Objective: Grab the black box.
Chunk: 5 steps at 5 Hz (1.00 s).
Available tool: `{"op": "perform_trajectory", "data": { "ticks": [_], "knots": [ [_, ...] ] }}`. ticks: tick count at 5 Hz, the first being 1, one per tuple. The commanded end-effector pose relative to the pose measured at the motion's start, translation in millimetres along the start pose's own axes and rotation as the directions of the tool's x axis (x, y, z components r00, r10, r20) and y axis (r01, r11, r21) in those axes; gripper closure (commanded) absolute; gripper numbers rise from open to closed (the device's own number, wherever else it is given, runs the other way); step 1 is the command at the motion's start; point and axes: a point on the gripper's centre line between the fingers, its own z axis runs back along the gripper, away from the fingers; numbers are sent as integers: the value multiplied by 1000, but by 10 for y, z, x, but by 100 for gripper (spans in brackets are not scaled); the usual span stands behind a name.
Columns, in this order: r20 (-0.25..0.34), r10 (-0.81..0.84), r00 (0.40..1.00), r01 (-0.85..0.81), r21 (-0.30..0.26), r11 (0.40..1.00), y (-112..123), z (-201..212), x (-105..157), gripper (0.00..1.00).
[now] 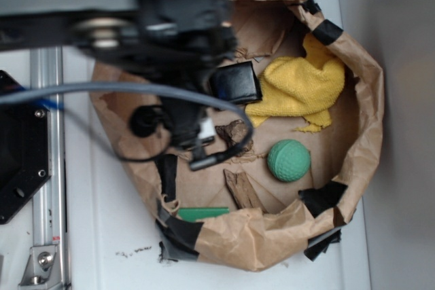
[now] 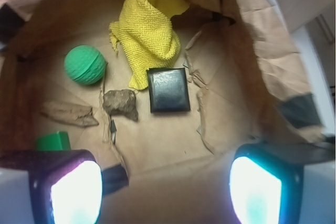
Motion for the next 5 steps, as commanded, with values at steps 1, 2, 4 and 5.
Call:
{"op": "perform_trajectory", "data": {
  "ticks": [1, 2, 4, 5],
  "knots": [
    [47, 26, 999, -25, -9, 1000, 51, 103, 95, 0],
    [47, 26, 999, -25, -9, 1000, 51, 103, 95, 0],
    [22, -171, 985, 168, 85, 982, -51, -584, 211, 0],
    [-3, -231, 973, 231, 83, 969, -14, -722, 267, 0]
  ]
}}
